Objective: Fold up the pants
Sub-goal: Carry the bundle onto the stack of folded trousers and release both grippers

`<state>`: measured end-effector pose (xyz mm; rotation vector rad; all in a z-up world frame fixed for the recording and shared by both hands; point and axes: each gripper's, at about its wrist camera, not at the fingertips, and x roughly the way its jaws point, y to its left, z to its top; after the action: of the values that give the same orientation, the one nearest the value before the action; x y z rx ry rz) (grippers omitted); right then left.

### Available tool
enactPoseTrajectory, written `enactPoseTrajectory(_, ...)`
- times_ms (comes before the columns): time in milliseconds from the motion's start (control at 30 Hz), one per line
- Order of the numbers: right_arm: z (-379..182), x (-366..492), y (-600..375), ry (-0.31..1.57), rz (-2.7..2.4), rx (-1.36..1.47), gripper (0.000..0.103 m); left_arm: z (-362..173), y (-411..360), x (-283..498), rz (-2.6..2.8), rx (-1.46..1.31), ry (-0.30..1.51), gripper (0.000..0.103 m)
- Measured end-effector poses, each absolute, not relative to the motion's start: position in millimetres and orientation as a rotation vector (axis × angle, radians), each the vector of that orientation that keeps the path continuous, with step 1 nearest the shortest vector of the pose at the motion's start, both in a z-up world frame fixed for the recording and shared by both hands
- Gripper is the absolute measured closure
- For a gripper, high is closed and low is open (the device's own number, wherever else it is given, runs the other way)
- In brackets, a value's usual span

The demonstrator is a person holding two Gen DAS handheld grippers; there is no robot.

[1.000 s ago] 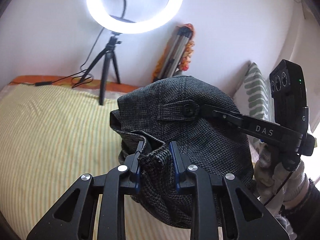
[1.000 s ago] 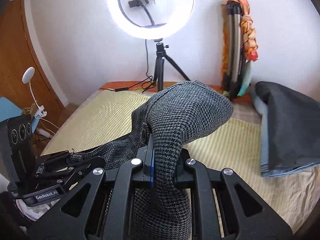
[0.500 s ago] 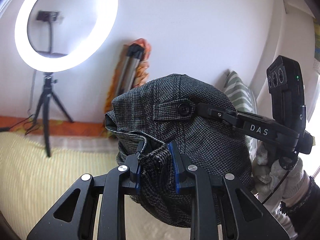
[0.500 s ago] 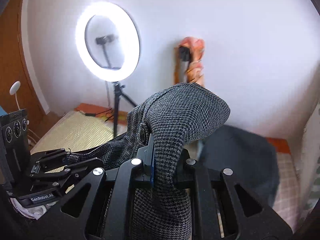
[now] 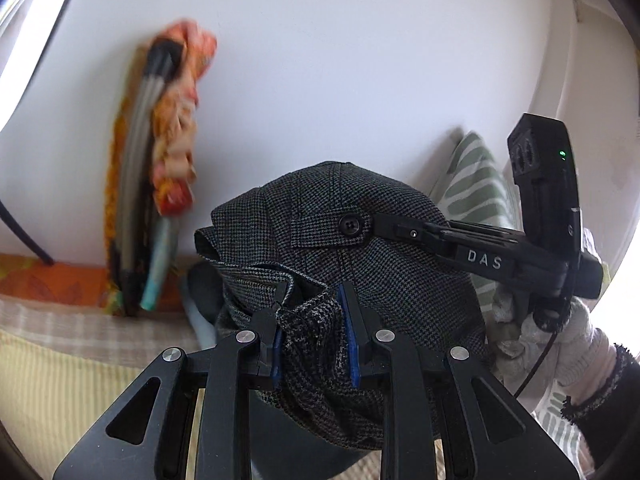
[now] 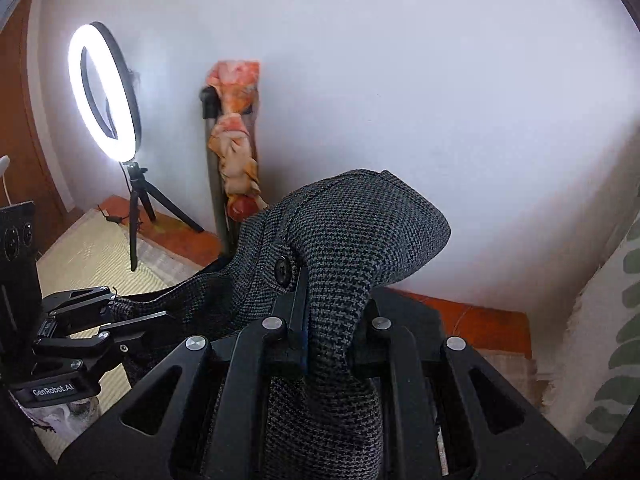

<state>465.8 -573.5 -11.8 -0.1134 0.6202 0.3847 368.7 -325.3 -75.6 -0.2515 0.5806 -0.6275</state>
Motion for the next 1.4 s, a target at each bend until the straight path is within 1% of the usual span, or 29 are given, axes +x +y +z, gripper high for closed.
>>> enactPoseTrajectory(100, -52, 492, -599, 0.725, 0.355, -0.083, 0.087, -101, -338, 374, -0.614, -0.273, 0.645, 0.081)
enactPoseTrajectory(167, -75, 502, -617, 0.794, 0.317, -0.035, 0.079, -114, -342, 373, -0.621, -0.282, 0.685, 0.080)
enactPoseTrajectory(200, -81, 503, -620, 0.810, 0.311, -0.010, 0.077, -117, -342, 371, -0.623, -0.280, 0.700, 0.078)
enactPoseTrajectory(233, -86, 503, -628, 0.823, 0.302, 0.026, 0.071, -121, -341, 369, -0.623, -0.281, 0.719, 0.077)
enactPoseTrajectory(267, -88, 501, -632, 0.826, 0.290, 0.047, 0.059, -123, -338, 368, -0.622, -0.281, 0.737, 0.077)
enactPoseTrajectory(300, -88, 497, -637, 0.817, 0.272, 0.058, 0.053, -126, -334, 366, -0.617, -0.280, 0.753, 0.077)
enactPoseTrajectory(333, -86, 495, -639, 0.805, 0.248, 0.055, 0.043, -129, -329, 364, -0.607, -0.284, 0.768, 0.077)
enactPoseTrajectory(367, -84, 492, -640, 0.796, 0.223, 0.051, 0.040, -132, -322, 362, -0.599, -0.296, 0.789, 0.076)
enactPoseTrajectory(500, -75, 487, -631, 0.768, 0.145, 0.015, 0.038, -138, -306, 363, -0.570, -0.308, 0.837, 0.067)
enactPoseTrajectory(567, -68, 483, -623, 0.745, 0.104, -0.016, 0.038, -139, -299, 359, -0.558, -0.300, 0.849, 0.067)
enactPoseTrajectory(600, -66, 482, -621, 0.736, 0.087, -0.022, 0.038, -139, -298, 357, -0.544, -0.281, 0.851, 0.064)
enactPoseTrajectory(867, -49, 447, -612, 0.691, 0.070, 0.020, 0.036, -117, -280, 336, -0.527, -0.216, 0.809, 0.064)
enactPoseTrajectory(900, -48, 440, -609, 0.685, 0.063, 0.013, 0.035, -115, -276, 333, -0.526, -0.210, 0.803, 0.064)
enactPoseTrajectory(967, -44, 428, -601, 0.675, 0.054, 0.008, 0.028, -108, -268, 328, -0.524, -0.207, 0.796, 0.064)
enactPoseTrajectory(1067, -39, 409, -588, 0.661, 0.048, 0.015, 0.027, -97, -257, 321, -0.530, -0.203, 0.796, 0.064)
enactPoseTrajectory(1100, -37, 401, -585, 0.657, 0.043, 0.015, 0.027, -93, -254, 318, -0.529, -0.201, 0.792, 0.061)
enactPoseTrajectory(1133, -35, 393, -580, 0.654, 0.035, 0.012, 0.024, -90, -250, 315, -0.530, -0.199, 0.787, 0.056)
enactPoseTrajectory(1167, -34, 387, -576, 0.653, 0.027, 0.010, 0.020, -85, -246, 310, -0.533, -0.197, 0.780, 0.054)
enactPoseTrajectory(1233, -31, 369, -566, 0.639, 0.006, -0.001, 0.017, -79, -242, 302, -0.540, -0.190, 0.771, 0.048)
enactPoseTrajectory(1300, -28, 354, -558, 0.628, -0.007, -0.013, 0.014, -71, -236, 293, -0.541, -0.180, 0.759, 0.045)
enactPoseTrajectory(1400, -25, 328, -546, 0.609, -0.022, -0.006, 0.010, -64, -228, 279, -0.543, -0.168, 0.744, 0.045)
